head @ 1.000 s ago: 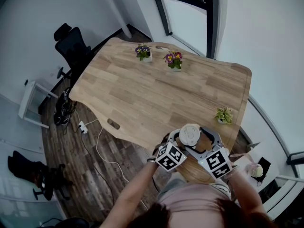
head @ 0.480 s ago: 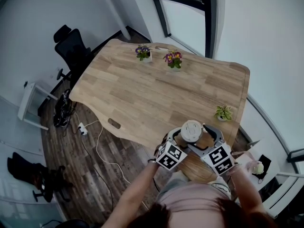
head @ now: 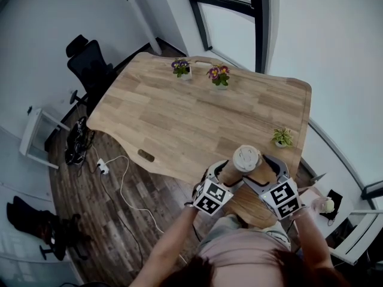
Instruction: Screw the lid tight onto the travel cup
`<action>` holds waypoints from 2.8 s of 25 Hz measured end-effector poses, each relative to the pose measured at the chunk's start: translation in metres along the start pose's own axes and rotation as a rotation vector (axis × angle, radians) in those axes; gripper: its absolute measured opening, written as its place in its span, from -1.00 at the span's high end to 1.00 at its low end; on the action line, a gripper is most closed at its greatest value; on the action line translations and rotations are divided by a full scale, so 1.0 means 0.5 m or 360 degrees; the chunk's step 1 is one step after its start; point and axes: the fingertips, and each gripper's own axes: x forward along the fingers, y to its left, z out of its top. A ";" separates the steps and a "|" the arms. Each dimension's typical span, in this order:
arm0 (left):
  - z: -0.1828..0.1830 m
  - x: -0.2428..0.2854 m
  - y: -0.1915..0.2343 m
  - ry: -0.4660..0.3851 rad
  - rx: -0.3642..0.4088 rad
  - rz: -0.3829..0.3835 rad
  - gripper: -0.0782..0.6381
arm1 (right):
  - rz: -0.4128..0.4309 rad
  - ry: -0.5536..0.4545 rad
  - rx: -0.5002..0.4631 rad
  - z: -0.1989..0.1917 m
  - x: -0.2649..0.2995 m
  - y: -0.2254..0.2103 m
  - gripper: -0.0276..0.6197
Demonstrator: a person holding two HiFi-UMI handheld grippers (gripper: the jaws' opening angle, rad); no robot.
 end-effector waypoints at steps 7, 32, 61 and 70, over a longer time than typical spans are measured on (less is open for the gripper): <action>0.014 -0.066 0.021 -0.0106 -0.0091 0.0077 -0.05 | -0.0114 -0.0036 0.0025 0.013 -0.023 0.024 -0.21; 0.112 -0.224 0.028 -0.0367 -0.0422 0.0579 0.78 | -0.0363 -0.0237 0.0243 0.059 -0.096 0.013 0.75; 0.248 -0.400 -0.243 -0.0611 -0.0376 0.0808 0.78 | -0.0236 -0.0538 0.0213 0.123 -0.430 0.091 0.91; 0.261 -0.446 -0.302 -0.0668 -0.0373 0.0855 0.78 | -0.0232 -0.0605 0.0150 0.132 -0.485 0.131 0.91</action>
